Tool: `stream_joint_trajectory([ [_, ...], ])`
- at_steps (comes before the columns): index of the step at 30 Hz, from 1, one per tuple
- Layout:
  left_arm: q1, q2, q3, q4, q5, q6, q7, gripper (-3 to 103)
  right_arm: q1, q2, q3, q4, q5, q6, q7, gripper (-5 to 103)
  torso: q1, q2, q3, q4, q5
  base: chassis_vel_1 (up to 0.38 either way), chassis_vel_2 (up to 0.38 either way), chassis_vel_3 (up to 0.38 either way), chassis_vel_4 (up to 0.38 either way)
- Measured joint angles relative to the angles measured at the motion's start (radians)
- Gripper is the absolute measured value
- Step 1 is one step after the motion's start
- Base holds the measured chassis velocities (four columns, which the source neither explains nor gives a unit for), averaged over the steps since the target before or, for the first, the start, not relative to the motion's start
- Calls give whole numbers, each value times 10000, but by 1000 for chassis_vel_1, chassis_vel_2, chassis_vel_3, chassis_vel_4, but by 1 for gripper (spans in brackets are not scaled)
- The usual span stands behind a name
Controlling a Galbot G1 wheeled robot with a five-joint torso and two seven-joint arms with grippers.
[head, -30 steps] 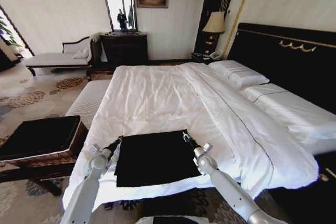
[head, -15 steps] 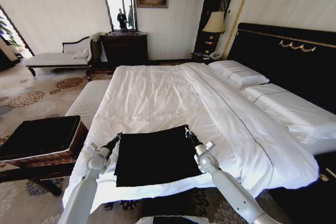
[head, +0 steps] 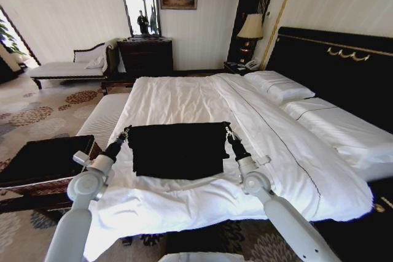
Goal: Fold the clothes on the bed and place them into the basket.
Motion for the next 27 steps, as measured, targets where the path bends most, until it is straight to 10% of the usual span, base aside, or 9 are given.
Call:
stream_joint_trajectory([
  [12,1812,297,-896,-2631,-472,-7,-645,1,-2023,-48,1157,2347,-1690,223,553,1,0,1,1,4,0,0,0,0,0],
  [21,2987,815,-3381,-4297,-3150,777,-2762,1,-3537,-401,3053,5842,-2028,-1042,3579,1,-3,3,-2,1,-3,0,0,0,0],
  [22,2322,1097,-2514,-4218,-2819,1574,-3383,1,-2658,-585,2574,5271,-1743,-2125,5106,1,-2,3,-2,2,-5,0,0,0,0],
  [27,540,1122,31,-1904,-1358,2272,-3581,1,-595,-497,532,2431,-1181,-2816,5570,1,0,0,3,2,3,0,0,0,0],
])
